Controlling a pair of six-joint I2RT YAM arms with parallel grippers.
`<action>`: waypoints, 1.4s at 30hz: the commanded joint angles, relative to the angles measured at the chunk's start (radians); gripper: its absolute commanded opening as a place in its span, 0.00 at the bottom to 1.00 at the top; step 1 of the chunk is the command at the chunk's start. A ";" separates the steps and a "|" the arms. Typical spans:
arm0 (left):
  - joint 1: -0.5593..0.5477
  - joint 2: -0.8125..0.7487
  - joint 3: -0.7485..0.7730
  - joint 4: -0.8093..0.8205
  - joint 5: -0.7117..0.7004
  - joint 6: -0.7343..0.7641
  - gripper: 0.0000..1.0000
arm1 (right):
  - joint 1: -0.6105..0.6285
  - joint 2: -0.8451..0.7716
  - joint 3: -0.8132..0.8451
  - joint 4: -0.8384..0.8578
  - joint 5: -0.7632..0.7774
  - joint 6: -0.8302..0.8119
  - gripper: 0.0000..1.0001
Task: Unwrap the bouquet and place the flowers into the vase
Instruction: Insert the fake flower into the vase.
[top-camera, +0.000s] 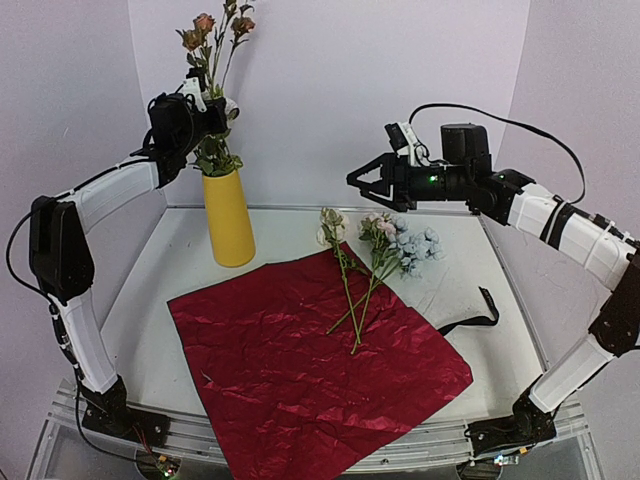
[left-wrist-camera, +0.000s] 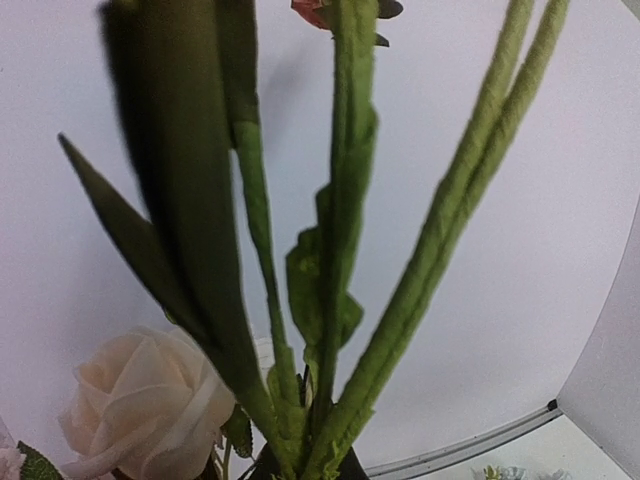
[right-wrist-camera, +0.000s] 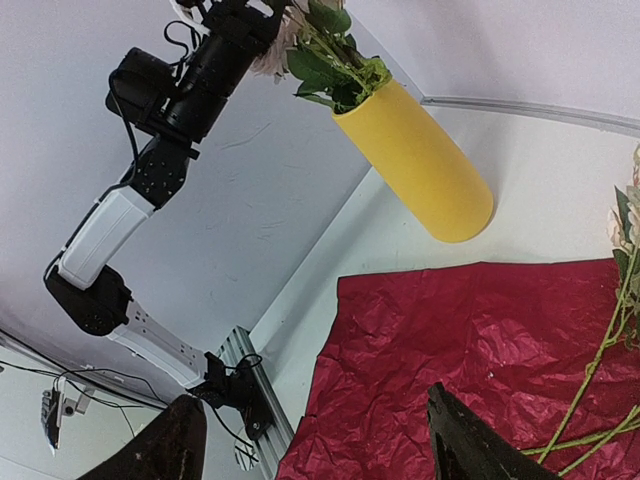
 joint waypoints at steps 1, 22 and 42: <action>0.001 -0.112 -0.022 0.042 -0.059 0.068 0.00 | -0.005 0.010 0.044 0.031 -0.019 0.003 0.76; 0.000 -0.082 -0.074 0.048 0.018 0.113 0.00 | -0.006 0.030 0.074 0.031 -0.034 -0.004 0.76; -0.048 -0.086 -0.252 0.172 -0.034 0.240 0.00 | -0.014 0.030 0.076 0.031 -0.040 -0.018 0.76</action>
